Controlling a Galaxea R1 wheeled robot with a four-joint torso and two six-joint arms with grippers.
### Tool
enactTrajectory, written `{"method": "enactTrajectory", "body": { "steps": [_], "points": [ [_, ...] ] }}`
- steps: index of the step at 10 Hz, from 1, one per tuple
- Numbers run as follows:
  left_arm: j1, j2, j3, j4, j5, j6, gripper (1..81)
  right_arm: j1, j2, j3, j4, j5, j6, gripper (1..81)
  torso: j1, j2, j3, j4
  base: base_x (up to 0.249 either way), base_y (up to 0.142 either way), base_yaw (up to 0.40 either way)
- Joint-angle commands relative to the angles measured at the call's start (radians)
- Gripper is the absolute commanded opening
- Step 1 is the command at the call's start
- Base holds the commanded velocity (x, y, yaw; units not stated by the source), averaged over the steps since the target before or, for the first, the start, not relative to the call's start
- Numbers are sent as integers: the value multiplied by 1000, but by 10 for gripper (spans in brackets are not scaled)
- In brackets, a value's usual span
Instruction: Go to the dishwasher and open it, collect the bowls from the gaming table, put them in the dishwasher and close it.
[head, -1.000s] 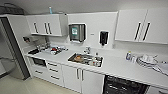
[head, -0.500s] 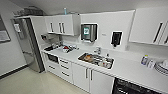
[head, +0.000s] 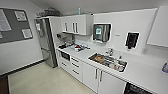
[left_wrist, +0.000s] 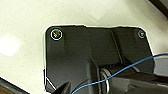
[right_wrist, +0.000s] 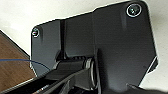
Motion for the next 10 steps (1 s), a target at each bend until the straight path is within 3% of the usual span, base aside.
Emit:
{"method": "enactTrajectory", "body": {
  "steps": [1,2,4,10],
  "points": [
    [-48,-18,11,19,46,2,811,34,-13,44,-82,15,-16,811,0,0,0,0,0,0,350],
    [-48,-38,43,36,31,2,811,30,-62,133,-79,50,-15,811,0,0,0,0,0,0,350],
    [-48,-74,103,39,27,2,811,24,-142,258,-78,54,-13,811,0,0,0,0,0,0,350],
    [-35,-129,104,36,26,1,811,30,-113,131,-81,51,-13,811,0,0,0,0,0,0,350]
  ]
}}
